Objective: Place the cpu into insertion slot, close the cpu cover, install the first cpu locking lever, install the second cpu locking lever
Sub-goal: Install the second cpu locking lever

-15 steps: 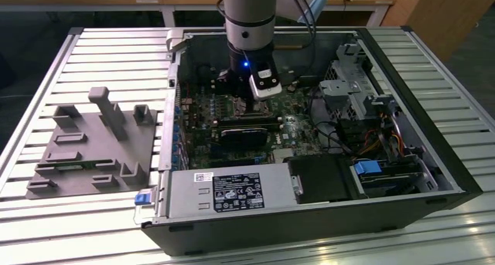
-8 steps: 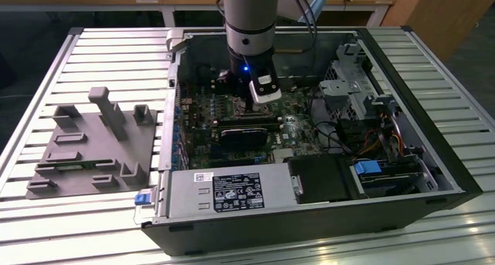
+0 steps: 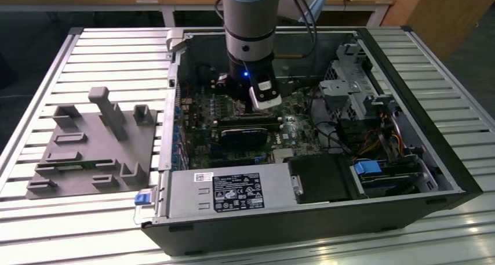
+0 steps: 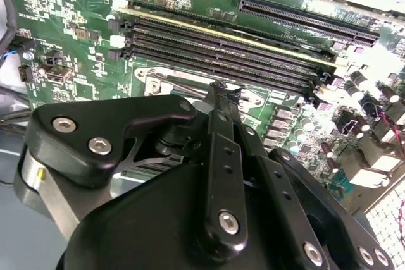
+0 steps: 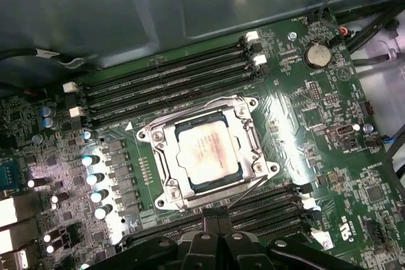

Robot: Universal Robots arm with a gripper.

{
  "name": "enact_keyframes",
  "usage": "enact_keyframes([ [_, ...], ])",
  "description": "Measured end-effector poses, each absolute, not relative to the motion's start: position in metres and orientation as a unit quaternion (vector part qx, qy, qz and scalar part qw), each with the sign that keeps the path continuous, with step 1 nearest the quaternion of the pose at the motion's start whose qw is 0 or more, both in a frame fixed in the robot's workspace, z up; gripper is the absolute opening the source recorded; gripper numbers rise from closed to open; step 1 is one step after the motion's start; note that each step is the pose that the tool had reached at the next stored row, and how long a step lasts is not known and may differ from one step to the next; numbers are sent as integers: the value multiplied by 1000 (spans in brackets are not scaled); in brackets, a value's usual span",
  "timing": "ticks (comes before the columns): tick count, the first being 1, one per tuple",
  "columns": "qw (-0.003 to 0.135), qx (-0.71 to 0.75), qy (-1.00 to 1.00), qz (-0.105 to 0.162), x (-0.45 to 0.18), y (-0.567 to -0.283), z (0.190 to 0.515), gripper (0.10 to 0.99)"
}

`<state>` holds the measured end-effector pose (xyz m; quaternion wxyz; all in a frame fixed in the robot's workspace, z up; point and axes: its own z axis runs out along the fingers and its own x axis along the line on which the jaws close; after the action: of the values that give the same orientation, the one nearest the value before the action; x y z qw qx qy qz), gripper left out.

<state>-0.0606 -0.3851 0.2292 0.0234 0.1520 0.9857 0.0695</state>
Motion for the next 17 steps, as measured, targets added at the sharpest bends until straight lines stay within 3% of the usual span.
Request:
enact_keyframes([
  [17,22,130,987,92,-68,-396,219,102],
])
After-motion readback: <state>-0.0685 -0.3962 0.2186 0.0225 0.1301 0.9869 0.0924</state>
